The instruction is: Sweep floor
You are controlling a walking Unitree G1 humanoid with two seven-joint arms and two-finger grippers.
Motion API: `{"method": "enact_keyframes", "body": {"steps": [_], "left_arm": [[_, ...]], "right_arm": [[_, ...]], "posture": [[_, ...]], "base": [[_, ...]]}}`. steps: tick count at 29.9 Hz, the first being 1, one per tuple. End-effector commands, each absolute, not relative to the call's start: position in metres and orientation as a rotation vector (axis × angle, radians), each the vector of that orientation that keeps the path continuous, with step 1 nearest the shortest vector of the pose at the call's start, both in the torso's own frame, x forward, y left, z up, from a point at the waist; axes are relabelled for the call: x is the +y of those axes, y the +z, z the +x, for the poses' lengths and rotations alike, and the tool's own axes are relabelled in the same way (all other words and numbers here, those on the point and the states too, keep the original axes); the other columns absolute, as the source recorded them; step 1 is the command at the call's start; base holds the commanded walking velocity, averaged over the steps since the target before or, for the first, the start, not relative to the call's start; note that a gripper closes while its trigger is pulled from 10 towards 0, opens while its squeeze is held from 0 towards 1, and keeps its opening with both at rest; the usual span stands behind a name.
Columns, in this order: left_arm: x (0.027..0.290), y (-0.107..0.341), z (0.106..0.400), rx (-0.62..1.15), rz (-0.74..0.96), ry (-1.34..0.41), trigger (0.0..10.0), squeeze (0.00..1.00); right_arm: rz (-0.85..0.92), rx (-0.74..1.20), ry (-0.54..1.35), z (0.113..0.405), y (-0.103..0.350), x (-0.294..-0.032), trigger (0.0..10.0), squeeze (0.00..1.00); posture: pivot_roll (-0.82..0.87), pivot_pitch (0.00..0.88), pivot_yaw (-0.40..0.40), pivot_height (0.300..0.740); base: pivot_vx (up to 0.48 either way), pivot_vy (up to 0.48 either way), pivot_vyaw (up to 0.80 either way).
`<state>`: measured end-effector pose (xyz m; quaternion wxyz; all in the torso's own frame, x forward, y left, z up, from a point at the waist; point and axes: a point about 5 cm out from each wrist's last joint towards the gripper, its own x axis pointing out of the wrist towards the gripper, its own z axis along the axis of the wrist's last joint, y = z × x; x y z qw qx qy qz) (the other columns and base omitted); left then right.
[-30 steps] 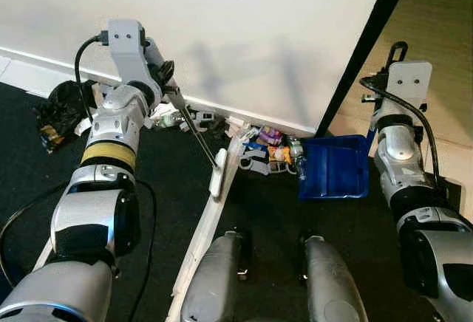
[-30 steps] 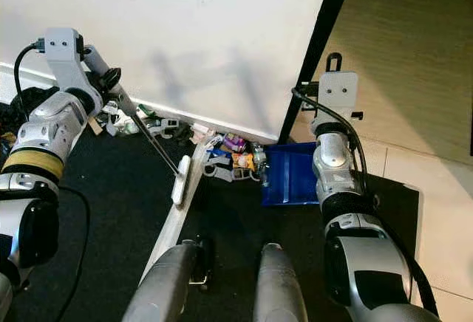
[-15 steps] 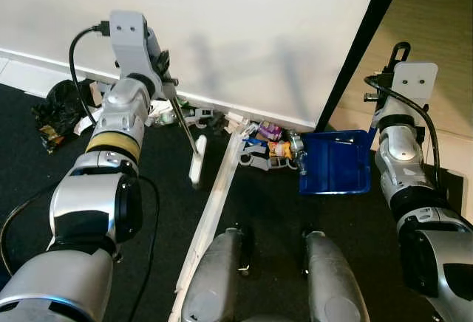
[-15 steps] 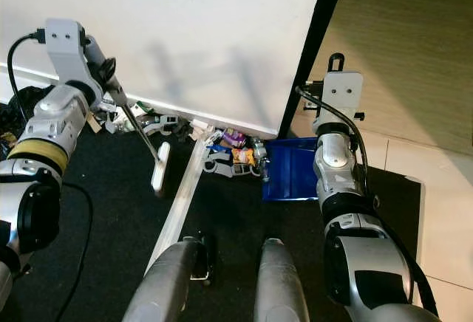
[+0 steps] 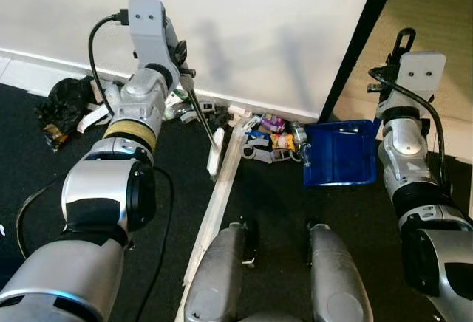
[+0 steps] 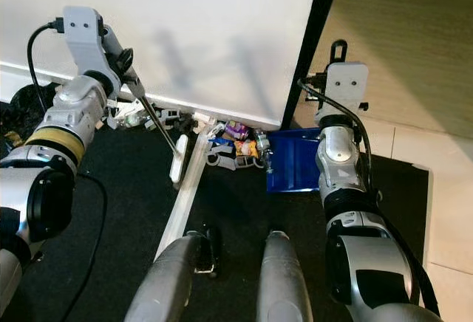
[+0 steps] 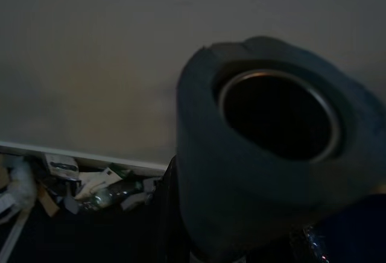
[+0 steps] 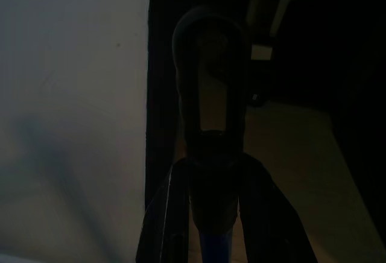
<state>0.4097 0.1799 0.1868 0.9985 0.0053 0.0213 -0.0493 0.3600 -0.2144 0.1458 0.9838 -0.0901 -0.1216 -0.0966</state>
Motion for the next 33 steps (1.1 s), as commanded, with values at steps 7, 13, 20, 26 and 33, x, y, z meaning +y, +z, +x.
{"method": "enact_keyframes", "body": {"steps": [7,13,20,26,33], "left_arm": [[0.174,0.193,0.412,-0.004,-0.246,-0.090,10.0,0.00],[0.156,0.197,0.414,-0.015,-0.279,-0.159,10.0,0.00],[0.124,0.188,0.410,0.016,-0.337,-0.304,10.0,0.00],[0.104,0.192,0.410,-0.023,-0.413,-0.338,10.0,0.00],[0.080,0.201,0.408,-0.064,-0.462,-0.411,10.0,0.00]], "right_arm": [[-0.153,-0.176,-0.151,0.355,0.127,-0.204,10.0,0.00],[-0.156,-0.175,-0.135,0.355,0.128,-0.202,10.0,0.00],[-0.150,-0.179,-0.119,0.358,0.131,-0.197,10.0,0.00],[-0.144,-0.174,-0.101,0.357,0.129,-0.192,10.0,0.00],[-0.143,-0.173,-0.089,0.357,0.129,-0.189,10.0,0.00]], "posture": [[-0.11,0.373,0.220,0.740],[-0.12,0.367,0.214,0.740],[-0.11,0.346,0.215,0.740],[-0.10,0.332,0.209,0.740],[-0.11,0.325,0.206,0.740]], "base": [[0.000,0.000,0.00],[0.000,0.000,0.00],[0.000,0.000,0.00],[0.000,0.000,0.00],[0.000,0.000,0.00]]}}
